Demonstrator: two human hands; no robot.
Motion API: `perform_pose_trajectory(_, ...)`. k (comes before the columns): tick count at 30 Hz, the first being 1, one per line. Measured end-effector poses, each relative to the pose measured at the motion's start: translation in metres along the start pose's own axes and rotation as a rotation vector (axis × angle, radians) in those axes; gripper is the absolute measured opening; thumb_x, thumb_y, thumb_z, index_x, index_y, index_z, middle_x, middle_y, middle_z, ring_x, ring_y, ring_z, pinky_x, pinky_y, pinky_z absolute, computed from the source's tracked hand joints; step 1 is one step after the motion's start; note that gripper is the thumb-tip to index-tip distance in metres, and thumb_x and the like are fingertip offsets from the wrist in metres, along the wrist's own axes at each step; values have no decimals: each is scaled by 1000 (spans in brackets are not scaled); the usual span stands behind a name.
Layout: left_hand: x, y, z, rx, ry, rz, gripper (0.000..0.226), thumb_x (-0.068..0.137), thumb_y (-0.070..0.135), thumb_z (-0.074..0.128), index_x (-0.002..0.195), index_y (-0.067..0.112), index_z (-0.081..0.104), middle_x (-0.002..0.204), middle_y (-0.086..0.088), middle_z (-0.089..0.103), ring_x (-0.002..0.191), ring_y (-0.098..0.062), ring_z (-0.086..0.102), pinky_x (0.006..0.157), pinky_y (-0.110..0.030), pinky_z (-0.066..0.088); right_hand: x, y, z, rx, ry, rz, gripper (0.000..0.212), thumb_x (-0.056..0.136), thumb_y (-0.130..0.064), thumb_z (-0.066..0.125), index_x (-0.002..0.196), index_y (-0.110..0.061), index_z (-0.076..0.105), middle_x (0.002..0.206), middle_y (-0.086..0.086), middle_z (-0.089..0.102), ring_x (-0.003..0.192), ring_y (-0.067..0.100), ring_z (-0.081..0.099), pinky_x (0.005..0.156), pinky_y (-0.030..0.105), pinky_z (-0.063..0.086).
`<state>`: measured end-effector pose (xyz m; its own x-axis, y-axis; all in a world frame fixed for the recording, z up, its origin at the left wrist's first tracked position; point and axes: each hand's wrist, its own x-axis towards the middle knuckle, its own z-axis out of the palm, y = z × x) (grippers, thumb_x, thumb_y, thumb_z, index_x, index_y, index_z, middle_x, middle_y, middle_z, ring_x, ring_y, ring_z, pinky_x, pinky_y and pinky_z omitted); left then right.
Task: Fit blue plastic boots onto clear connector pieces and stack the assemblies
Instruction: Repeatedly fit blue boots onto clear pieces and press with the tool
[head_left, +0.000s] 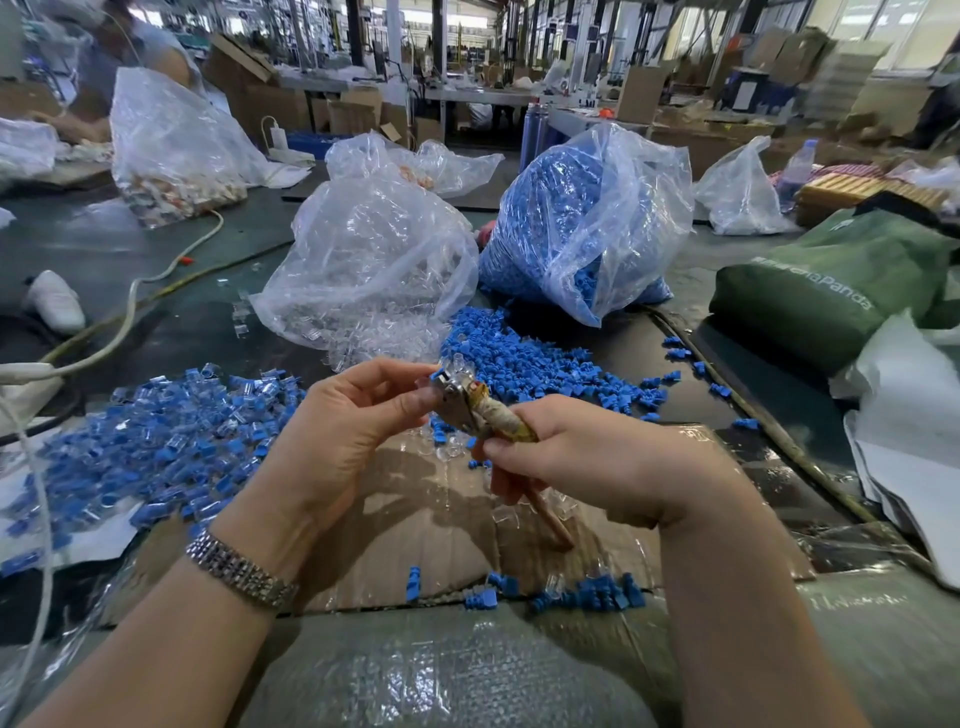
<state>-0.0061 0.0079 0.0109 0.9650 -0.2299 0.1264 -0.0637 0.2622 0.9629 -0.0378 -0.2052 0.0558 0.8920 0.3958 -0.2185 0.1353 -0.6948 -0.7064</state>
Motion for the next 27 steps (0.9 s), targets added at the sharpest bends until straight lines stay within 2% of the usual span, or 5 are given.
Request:
perform_pose_trajectory(7, -3, 0, 1, 185, 56, 42, 27, 70, 25, 81, 97, 23, 81, 100, -5, 78, 89, -10, 71, 78, -23, 56, 7, 4, 16, 44, 113, -13, 40, 104, -44, 53, 75, -16, 54, 61, -1, 57, 50, 14, 55, 53, 26, 47)
perform_pose_trajectory(13, -3, -1, 0, 255, 81, 81, 27, 73, 27, 78, 99, 25, 80, 102, -3, 79, 96, -14, 73, 81, -24, 57, 7, 5, 16, 44, 136, -9, 43, 102, -50, 52, 85, -11, 60, 67, 2, 65, 55, 14, 63, 54, 24, 48)
perform_pose_trajectory(18, 2, -3, -12, 260, 234, 121, 15, 78, 22, 80, 91, 27, 77, 95, 1, 77, 87, -13, 73, 74, -20, 58, -7, 9, 2, 201, 136, 32, 43, 102, -50, 51, 105, -9, 65, 85, 4, 74, 80, 27, 74, 82, 46, 59)
perform_pose_trajectory(22, 5, -7, -25, 774, 419, 139, 16, 86, 18, 79, 88, 31, 69, 76, 4, 68, 70, -9, 65, 62, -21, 52, -10, 21, -12, 30, 398, 137, 34, 94, -57, 61, 91, -24, 63, 80, -2, 66, 71, 14, 62, 65, 36, 51)
perform_pose_trajectory(27, 0, -2, -30, 1480, 570, 0, 5, 87, 22, 67, 86, 26, 69, 93, -1, 46, 100, -33, 54, 91, -50, 39, 7, 49, -10, -300, 469, 451, 34, 93, -47, 63, 93, -15, 55, 105, 11, 62, 92, 28, 61, 76, 39, 51)
